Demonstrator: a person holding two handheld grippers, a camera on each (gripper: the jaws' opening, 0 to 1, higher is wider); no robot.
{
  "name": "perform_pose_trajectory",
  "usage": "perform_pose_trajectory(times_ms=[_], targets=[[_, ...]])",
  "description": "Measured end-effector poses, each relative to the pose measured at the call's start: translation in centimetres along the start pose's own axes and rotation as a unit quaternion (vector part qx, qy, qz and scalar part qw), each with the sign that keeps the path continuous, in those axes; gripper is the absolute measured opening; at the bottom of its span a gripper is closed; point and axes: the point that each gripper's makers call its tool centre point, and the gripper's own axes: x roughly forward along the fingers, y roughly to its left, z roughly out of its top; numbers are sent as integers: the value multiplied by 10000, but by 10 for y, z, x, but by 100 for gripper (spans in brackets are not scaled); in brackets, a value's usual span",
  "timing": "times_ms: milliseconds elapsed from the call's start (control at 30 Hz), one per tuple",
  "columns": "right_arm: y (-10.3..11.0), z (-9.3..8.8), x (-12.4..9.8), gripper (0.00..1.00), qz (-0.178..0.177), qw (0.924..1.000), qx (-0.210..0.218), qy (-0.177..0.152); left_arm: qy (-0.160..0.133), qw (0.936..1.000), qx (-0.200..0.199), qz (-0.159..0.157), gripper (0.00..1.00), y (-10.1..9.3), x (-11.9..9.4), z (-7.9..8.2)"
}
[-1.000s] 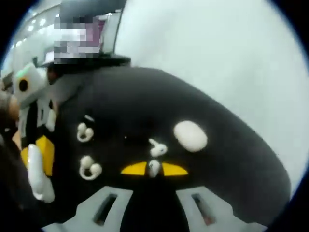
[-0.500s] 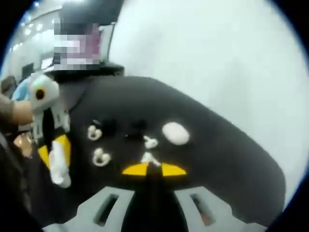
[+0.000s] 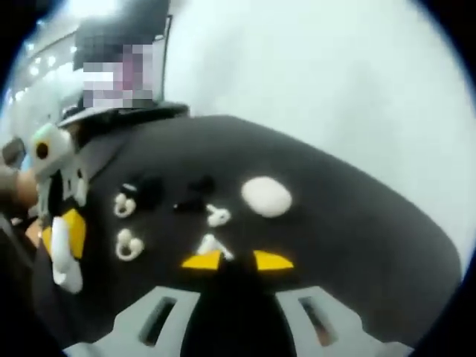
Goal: Pick up three earphones and place each one into its charging case using tactile feedback, ensure that each earphone is properly inserted and securely positioned inside the case.
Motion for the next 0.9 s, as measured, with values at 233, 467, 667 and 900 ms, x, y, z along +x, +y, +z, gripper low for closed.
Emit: perform_pose_trajectory(times_ms=[233, 467, 667, 900], targets=[[8, -4, 13, 7, 103, 9995, -289, -39, -3, 10000, -11, -6, 13, 0, 0, 0], [23, -3, -7, 4, -25, 9993, -263, -263, -4, 10000, -14, -5, 13, -1, 0, 0], [22, -3, -11, 18, 37, 9994, -123, -313, -1, 10000, 11, 11, 13, -1, 0, 0], [26, 2, 8, 18, -2, 9994, -166, -296, -3, 10000, -14, 6, 13, 0, 0, 0]])
